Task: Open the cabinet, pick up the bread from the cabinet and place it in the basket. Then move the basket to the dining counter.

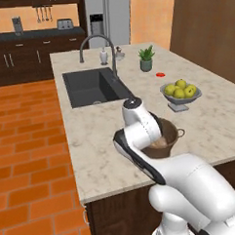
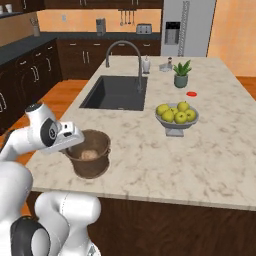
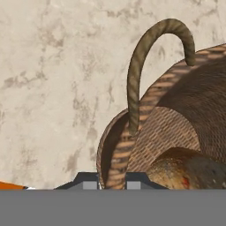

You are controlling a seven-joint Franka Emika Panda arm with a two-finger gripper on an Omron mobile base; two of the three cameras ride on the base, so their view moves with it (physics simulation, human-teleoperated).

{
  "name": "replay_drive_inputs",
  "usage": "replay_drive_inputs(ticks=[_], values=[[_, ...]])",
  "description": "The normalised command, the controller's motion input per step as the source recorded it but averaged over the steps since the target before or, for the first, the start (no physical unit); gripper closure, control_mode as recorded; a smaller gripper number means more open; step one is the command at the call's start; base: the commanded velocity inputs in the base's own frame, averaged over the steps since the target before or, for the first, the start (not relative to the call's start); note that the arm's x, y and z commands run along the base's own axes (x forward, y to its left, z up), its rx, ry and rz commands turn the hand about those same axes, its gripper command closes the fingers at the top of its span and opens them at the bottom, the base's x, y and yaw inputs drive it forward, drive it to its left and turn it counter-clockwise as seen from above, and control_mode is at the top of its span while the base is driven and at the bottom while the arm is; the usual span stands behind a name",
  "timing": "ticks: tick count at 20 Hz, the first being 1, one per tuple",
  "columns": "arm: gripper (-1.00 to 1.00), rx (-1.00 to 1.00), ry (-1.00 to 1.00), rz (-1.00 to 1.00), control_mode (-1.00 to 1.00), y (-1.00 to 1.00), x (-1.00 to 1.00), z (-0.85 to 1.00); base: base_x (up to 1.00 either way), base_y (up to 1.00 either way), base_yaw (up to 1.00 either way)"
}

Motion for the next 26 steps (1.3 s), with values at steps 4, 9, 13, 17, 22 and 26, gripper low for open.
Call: replay_drive_inputs(ticks=[4,9,13,17,22,26], values=[[1.0,0.0,0.02,0.0,-1.0,0.0,0.34,-0.61,0.0,0.0,0.0],[1.0,0.0,0.0,0.0,-1.0,0.0,0.43,-0.5,0.0,0.0,0.0],[1.0,0.0,0.0,0.0,-1.0,0.0,0.64,-0.43,0.0,0.0,0.0],[1.0,0.0,0.0,0.0,-1.0,0.0,0.66,-0.42,0.0,0.0,0.0],[1.0,0.0,-0.09,0.0,-1.0,0.07,0.35,-0.14,0.0,0.0,0.0],[1.0,0.0,-0.27,0.0,-1.0,0.03,0.0,0.0,0.0,0.0,0.0]])
